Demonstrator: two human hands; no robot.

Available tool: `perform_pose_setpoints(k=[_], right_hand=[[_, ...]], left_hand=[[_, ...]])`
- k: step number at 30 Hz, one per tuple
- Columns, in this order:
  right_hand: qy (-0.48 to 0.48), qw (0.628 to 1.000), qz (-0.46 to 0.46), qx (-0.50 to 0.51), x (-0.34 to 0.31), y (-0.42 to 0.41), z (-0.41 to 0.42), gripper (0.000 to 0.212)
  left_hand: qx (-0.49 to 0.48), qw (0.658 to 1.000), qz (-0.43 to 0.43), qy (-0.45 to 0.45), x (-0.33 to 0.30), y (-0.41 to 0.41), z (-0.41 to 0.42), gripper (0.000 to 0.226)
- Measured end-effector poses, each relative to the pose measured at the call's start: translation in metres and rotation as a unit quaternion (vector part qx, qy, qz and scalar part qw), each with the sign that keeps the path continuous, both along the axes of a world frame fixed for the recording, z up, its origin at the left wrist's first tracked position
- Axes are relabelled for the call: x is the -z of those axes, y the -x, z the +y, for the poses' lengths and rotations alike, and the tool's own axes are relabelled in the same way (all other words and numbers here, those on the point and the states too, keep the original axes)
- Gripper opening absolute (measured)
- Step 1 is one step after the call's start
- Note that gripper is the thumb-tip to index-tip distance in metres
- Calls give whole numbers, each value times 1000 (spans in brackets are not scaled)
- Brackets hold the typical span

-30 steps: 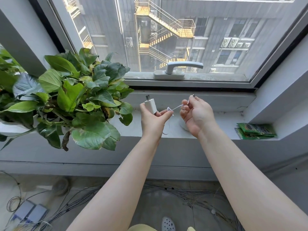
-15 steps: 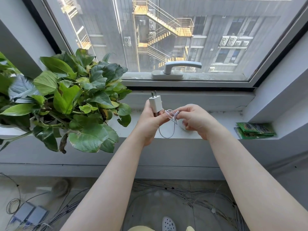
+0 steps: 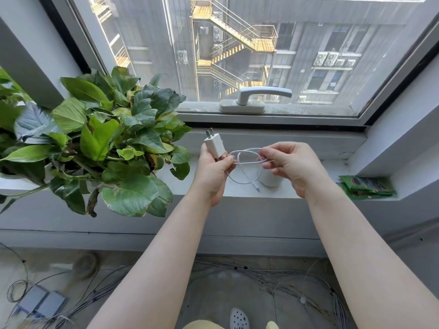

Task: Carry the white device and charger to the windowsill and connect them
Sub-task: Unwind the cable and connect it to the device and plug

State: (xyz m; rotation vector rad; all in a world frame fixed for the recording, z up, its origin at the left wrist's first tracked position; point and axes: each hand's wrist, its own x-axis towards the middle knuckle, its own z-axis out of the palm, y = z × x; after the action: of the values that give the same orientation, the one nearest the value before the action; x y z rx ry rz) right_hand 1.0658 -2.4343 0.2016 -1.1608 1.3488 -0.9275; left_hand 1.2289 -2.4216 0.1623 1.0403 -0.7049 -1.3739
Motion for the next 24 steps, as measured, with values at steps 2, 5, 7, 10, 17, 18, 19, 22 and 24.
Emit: perform_pose_setpoints(k=[2, 5, 7, 10, 17, 18, 19, 22, 24], right_hand=[[-19, 997, -43, 59, -1, 0, 0, 15], [-99, 965, -238, 50, -7, -3, 2, 22], [-74, 962, -264, 12, -14, -1, 3, 21], [-2, 959, -284, 15, -21, 6, 0, 26], [142, 968, 199, -53, -13, -3, 0, 24], [149, 965, 211, -50, -11, -7, 1, 23], [145, 964, 218, -54, -9, -10, 2, 22], [95, 968, 205, -105, -3, -15, 7, 20], [75, 970, 194, -126, -1, -16, 10, 19]], left_hand=[[-6, 999, 40, 4, -2, -1, 1, 31], [-12, 997, 74, -2, -3, 0, 1, 32], [-19, 998, 63, -13, -1, -2, 1, 33], [-21, 998, 45, -28, 1, -9, 4, 34], [105, 987, 123, -7, -11, -11, 16, 36], [124, 984, 127, -1, -13, -11, 18, 36], [139, 982, 128, 2, -15, -11, 20, 36], [148, 983, 108, 4, -19, -12, 21, 37], [138, 987, 84, -9, -18, -12, 19, 37]])
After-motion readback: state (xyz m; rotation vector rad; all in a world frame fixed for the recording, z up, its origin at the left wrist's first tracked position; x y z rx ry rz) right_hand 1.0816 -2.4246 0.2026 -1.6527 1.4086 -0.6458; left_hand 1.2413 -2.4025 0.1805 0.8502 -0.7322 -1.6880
